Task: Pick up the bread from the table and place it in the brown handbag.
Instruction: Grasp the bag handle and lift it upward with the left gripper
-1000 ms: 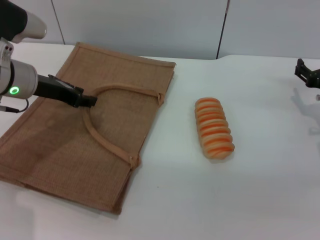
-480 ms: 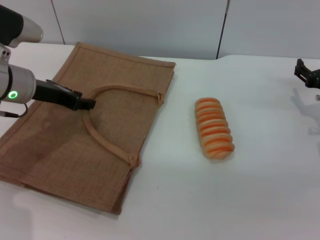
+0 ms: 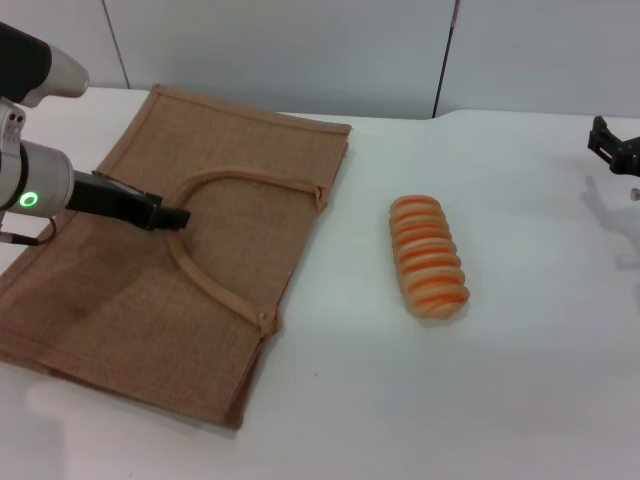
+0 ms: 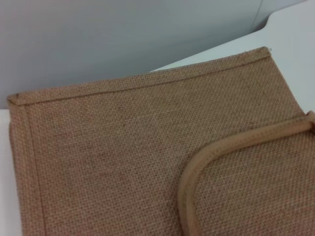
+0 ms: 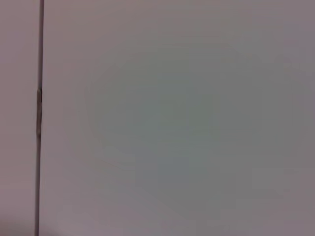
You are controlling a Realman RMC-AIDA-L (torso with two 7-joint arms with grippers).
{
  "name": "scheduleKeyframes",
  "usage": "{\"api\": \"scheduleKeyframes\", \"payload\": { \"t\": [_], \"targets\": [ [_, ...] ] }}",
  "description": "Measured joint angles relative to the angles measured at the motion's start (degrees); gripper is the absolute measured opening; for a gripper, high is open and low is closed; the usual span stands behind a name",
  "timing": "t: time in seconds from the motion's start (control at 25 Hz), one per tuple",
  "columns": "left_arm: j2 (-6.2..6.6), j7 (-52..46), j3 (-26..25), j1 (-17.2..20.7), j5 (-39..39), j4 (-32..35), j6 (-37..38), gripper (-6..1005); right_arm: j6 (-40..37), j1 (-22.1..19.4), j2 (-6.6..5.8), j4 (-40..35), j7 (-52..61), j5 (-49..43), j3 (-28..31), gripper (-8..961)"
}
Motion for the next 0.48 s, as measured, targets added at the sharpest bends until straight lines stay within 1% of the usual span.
{"api": "scheduleKeyframes", "payload": {
  "t": [0.16, 0.48],
  "targets": [
    [-0.19, 0.0, -1.23, -0.02, 0.08, -0.24, 0.36, 496, 0.0, 0.07, 0.0, 0.0, 0.07, 0.0, 0.0, 892],
    [-0.21, 0.0, -1.37, -0.56, 0.09, -2.53, 1.87, 496, 0.0, 0.12, 0.0, 0.0, 0.07, 0.0, 0.0, 892]
  ]
}}
